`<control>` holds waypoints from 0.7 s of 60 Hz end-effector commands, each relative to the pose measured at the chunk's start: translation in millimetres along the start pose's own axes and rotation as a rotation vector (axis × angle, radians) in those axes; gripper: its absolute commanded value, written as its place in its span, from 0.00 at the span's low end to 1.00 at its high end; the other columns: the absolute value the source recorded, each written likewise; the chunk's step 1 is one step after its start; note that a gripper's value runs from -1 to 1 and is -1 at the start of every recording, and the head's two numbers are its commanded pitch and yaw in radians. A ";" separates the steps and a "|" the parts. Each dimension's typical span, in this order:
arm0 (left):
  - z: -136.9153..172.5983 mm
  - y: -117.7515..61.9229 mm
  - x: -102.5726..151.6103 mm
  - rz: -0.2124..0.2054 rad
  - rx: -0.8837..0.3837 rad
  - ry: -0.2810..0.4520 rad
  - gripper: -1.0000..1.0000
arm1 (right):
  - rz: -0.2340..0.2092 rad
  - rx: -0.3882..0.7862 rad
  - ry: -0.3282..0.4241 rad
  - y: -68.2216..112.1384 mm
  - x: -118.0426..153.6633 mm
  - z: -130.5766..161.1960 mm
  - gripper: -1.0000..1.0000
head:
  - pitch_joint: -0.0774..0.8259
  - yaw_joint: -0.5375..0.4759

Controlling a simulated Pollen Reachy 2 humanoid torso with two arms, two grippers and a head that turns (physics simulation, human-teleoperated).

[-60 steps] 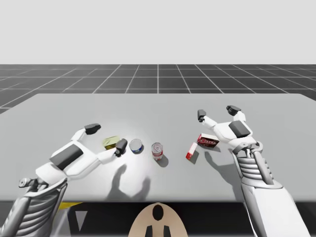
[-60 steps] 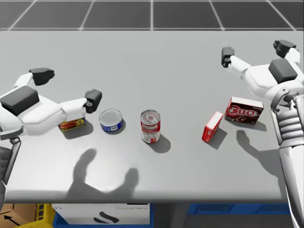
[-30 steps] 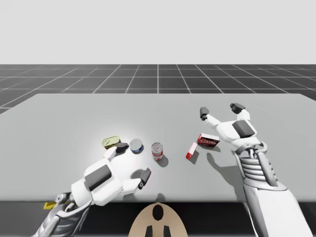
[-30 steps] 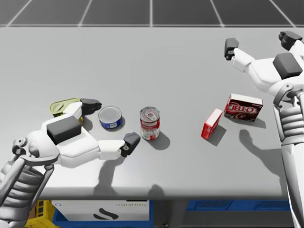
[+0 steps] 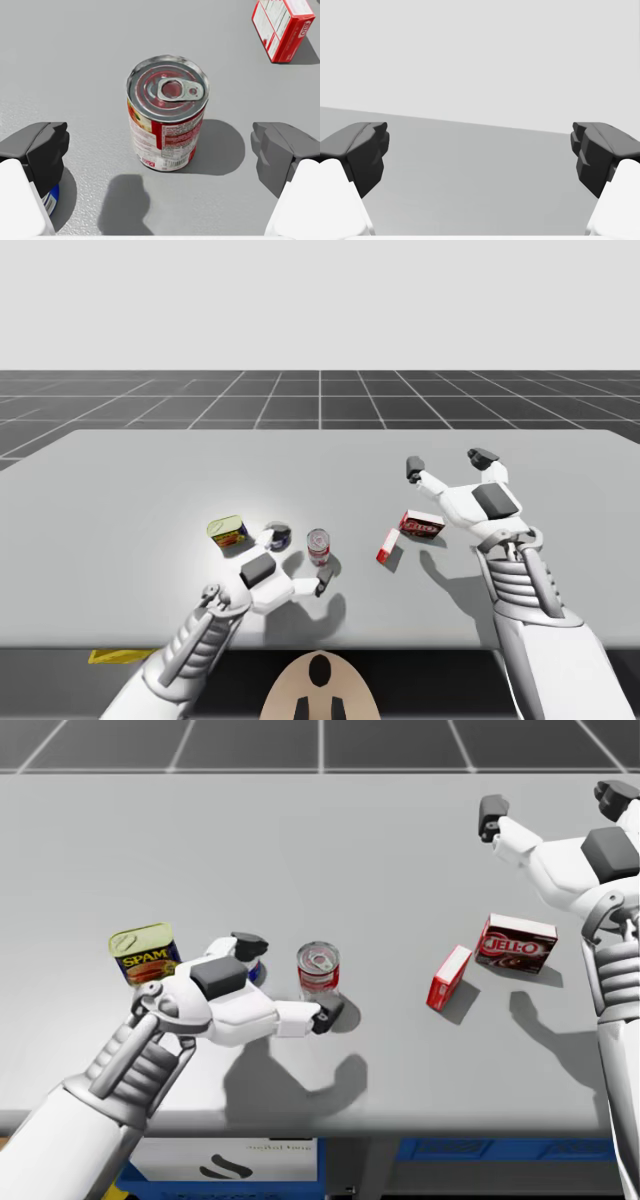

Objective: Lift the red soup can off the table.

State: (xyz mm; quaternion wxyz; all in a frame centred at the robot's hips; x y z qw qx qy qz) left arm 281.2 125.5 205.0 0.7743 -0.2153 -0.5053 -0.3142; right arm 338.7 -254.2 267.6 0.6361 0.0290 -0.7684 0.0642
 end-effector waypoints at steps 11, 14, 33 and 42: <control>-47.3 -2.4 -1.3 0.025 0.012 0.046 0.00 | -0.005 -0.004 -0.009 -2.3 2.3 0.4 0.00 | 0.84 0.53; -51.4 -3.2 -0.9 0.023 0.010 0.049 0.00 | -0.008 -0.006 -0.009 -3.0 2.9 0.6 0.00 | 0.84 0.53; -64.0 -14.6 3.1 0.021 -0.024 0.036 0.00 | -0.013 -0.009 -0.015 -5.0 4.5 1.3 0.00 | 0.84 0.54; -63.0 -18.0 2.1 0.006 -0.028 0.025 0.96 | -0.014 -0.010 -0.015 -5.2 5.0 1.4 0.00 | 0.84 0.54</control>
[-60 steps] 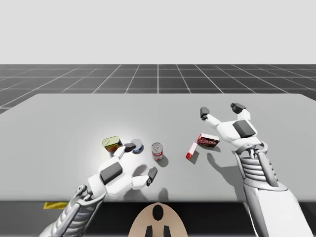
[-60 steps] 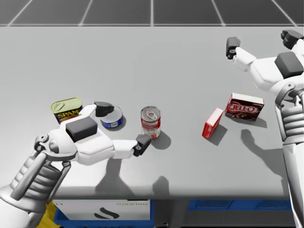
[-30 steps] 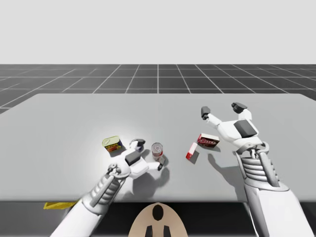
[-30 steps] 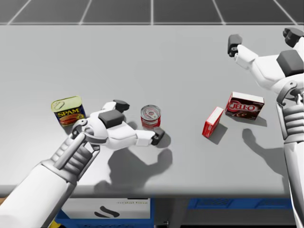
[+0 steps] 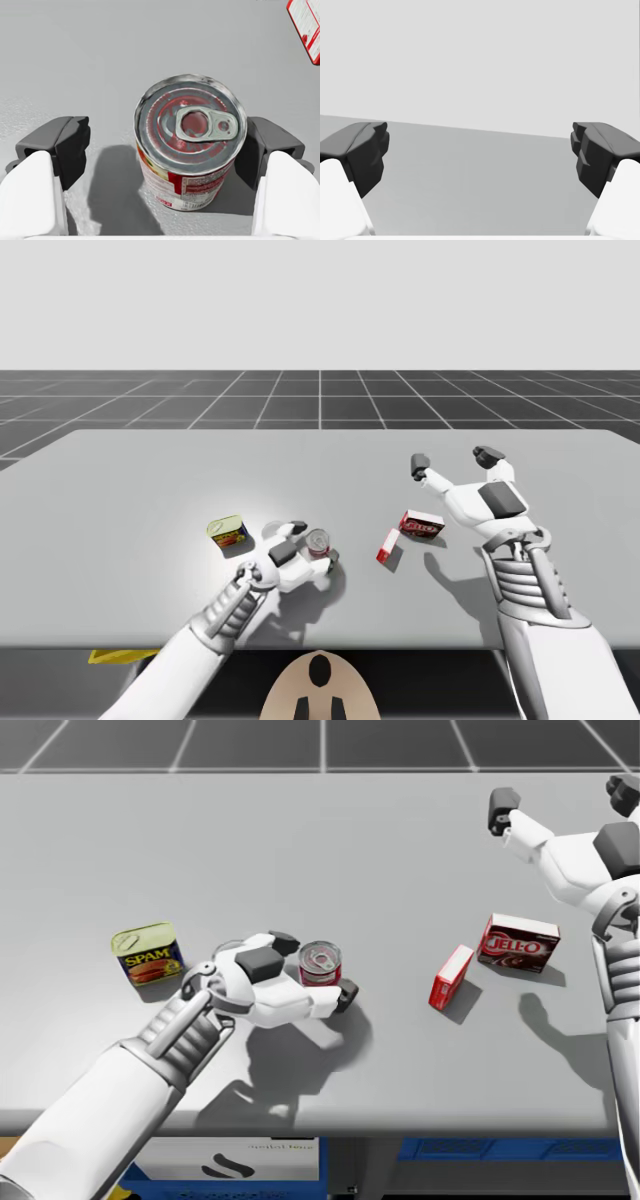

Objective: Lift the red soup can off the table.

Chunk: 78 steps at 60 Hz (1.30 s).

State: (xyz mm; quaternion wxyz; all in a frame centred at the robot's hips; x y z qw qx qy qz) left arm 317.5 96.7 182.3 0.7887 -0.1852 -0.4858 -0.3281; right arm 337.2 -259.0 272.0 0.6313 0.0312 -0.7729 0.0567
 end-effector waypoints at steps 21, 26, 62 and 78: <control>-9.0 -25.5 1.4 0.008 -0.059 -0.047 1.00 | -0.003 -0.006 -0.005 -1.9 2.1 0.2 0.00 | 0.75 0.56; -8.5 -25.1 0.9 0.006 -0.058 -0.048 1.00 | -0.002 -0.008 -0.006 -2.3 2.2 0.2 0.00 | 0.69 0.57; 16.6 -18.6 28.7 -0.031 -0.037 -0.104 1.00 | -0.007 -0.008 0.008 -4.9 0.2 -0.8 0.00 | 0.44 0.57; 72.9 -1.6 98.9 -0.108 0.043 -0.254 1.00 | -0.007 0.032 0.038 -6.6 -0.6 -1.3 0.00 | 0.42 0.58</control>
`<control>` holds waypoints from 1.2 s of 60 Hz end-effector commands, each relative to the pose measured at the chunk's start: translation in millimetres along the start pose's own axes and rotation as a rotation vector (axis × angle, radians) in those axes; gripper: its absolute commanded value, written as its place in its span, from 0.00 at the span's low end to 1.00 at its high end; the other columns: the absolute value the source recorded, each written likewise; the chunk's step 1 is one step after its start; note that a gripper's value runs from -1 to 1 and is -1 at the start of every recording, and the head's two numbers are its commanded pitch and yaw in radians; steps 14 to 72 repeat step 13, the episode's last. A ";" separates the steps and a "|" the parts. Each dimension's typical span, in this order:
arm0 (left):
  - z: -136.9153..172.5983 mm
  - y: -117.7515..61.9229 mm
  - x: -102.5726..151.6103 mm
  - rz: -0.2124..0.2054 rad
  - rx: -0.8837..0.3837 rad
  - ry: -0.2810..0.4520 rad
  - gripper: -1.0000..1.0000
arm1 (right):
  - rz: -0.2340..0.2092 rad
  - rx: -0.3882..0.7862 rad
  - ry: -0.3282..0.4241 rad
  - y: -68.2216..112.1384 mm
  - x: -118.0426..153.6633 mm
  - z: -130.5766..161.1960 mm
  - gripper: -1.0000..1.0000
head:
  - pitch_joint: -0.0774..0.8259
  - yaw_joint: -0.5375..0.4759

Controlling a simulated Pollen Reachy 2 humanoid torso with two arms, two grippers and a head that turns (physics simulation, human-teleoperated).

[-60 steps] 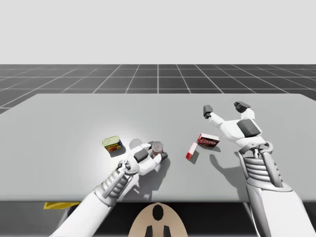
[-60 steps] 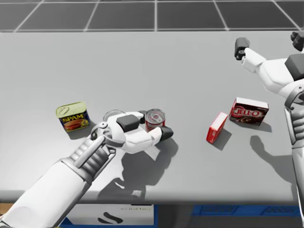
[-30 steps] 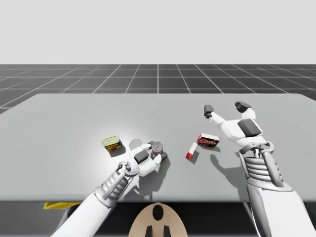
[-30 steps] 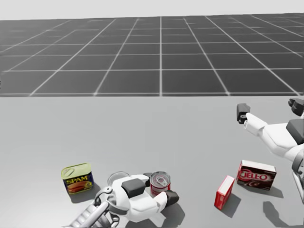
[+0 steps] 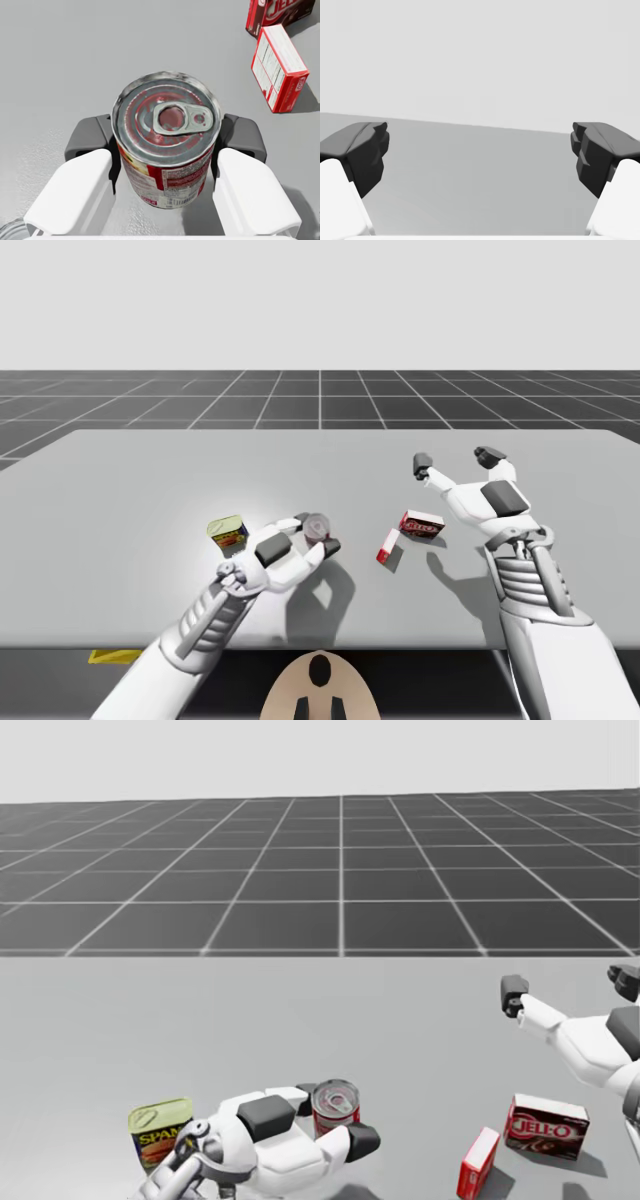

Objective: Lift the red soup can off the table.

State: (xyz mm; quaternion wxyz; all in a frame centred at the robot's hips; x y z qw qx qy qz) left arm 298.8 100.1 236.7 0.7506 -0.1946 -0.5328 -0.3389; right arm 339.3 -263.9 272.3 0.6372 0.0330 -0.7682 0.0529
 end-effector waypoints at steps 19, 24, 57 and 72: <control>71.2 14.7 120.2 -0.135 0.129 -0.296 1.00 | 0.008 0.067 0.032 -2.8 -3.4 1.0 0.00 | 0.40 0.59; 71.2 14.7 120.2 -0.135 0.129 -0.296 1.00 | 0.008 0.067 0.032 -2.8 -3.4 1.0 0.00 | 0.40 0.59; 71.2 14.7 120.2 -0.135 0.129 -0.296 1.00 | 0.008 0.067 0.032 -2.8 -3.4 1.0 0.00 | 0.40 0.59; 71.2 14.7 120.2 -0.135 0.129 -0.296 1.00 | 0.008 0.067 0.032 -2.8 -3.4 1.0 0.00 | 0.40 0.59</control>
